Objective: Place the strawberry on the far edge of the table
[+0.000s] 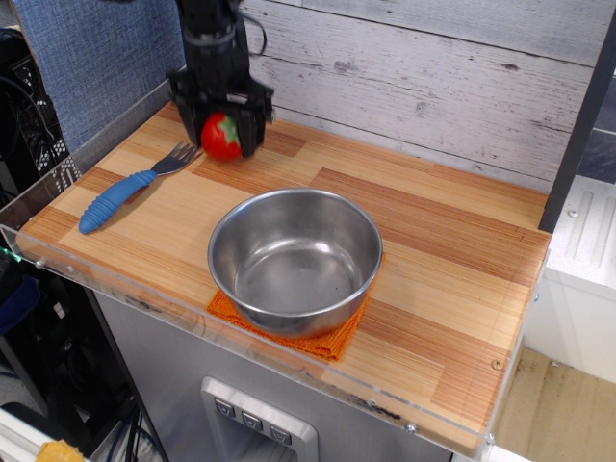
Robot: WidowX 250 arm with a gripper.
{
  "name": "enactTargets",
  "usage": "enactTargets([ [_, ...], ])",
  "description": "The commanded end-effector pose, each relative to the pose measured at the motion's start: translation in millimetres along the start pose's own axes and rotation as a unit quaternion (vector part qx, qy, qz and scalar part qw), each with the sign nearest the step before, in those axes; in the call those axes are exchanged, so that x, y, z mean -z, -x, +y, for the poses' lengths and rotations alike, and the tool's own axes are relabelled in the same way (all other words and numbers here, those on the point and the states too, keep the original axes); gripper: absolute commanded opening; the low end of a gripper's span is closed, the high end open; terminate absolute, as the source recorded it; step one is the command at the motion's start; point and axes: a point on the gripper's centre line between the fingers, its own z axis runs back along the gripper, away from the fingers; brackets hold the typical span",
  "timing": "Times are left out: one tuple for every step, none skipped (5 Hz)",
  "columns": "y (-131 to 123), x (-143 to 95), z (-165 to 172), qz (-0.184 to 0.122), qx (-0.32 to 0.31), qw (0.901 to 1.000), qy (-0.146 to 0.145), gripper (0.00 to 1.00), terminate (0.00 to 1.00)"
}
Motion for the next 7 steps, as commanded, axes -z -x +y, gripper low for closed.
enactTargets([
  [14,-33,-12,-0.037,0.018,0.9991,0.013,0.00,0.00],
  [16,-39,-5,-0.035,0.019,0.9992,-0.003,1.00,0.00],
  [17,-55,-3,-0.046,0.021,0.9986,-0.016,1.00,0.00],
  [24,-78,-4,-0.054,0.022,0.9980,-0.025,1.00,0.00],
  [37,-106,-4,-0.067,0.015,0.9970,-0.035,1.00,0.00],
  [52,-133,-9,-0.084,0.018,0.9959,-0.029,1.00,0.00],
  [67,-143,-22,-0.082,0.037,0.9956,-0.024,1.00,0.00],
])
